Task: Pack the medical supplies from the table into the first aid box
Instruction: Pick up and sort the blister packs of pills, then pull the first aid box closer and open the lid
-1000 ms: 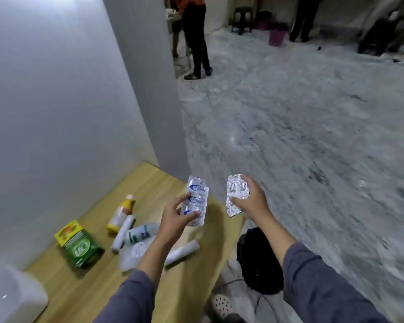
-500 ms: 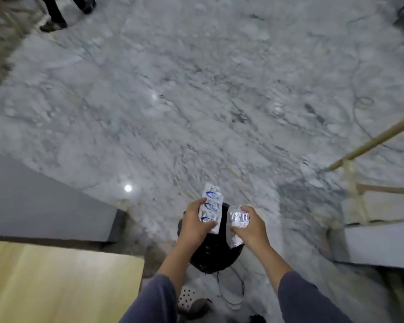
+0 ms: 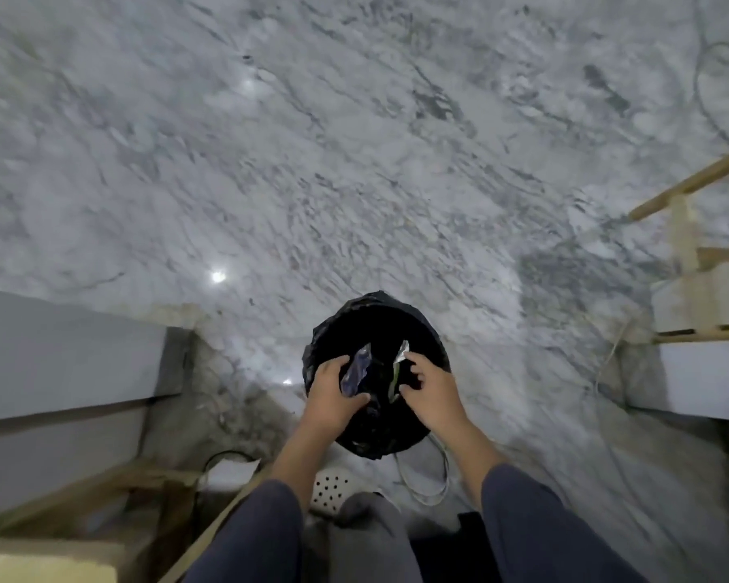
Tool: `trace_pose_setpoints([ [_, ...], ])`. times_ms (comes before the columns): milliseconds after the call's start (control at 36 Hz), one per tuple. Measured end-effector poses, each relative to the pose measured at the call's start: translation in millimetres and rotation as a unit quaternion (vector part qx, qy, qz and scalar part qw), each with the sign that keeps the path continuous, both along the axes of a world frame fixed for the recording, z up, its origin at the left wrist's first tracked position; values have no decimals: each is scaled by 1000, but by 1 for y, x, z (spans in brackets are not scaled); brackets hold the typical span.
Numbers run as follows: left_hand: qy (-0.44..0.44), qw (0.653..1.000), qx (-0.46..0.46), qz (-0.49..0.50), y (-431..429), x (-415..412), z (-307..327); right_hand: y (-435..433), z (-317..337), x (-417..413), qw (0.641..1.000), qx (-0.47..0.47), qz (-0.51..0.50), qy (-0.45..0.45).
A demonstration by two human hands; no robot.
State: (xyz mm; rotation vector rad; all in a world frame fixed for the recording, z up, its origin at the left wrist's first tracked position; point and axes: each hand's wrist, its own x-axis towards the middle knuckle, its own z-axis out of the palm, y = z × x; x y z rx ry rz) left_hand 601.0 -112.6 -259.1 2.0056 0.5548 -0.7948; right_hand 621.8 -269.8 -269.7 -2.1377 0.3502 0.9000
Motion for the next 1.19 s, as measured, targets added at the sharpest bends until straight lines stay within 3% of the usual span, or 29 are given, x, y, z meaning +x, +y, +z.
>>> trace_pose_setpoints([
  [194, -32, 993, 53, -97, 9, -6, 49, 3, 41, -12, 993, -59, 97, -10],
  [333, -65, 958, 153, -235, 18, -7, 113, 10, 99, -15, 979, -120, 162, -42],
  [417, -80, 945, 194, -252, 29, -13, 161, 19, 142, -16, 969, -137, 191, -71],
  [556, -125, 946, 224, -199, 46, -37, 239, 50, 221, -21, 954, -142, 226, -133],
  [833, -244, 912, 318, -89, 128, -123, 368, 149, 350, -61, 901, -105, 321, -271],
  [1028, -228, 880, 414, 39, 215, -242, 417, 255, 414, -128, 847, -24, 406, -341],
  [1194, -168, 855, 468, 149, 266, -364, 444, 346, 437, -217, 761, 47, 510, -397],
])
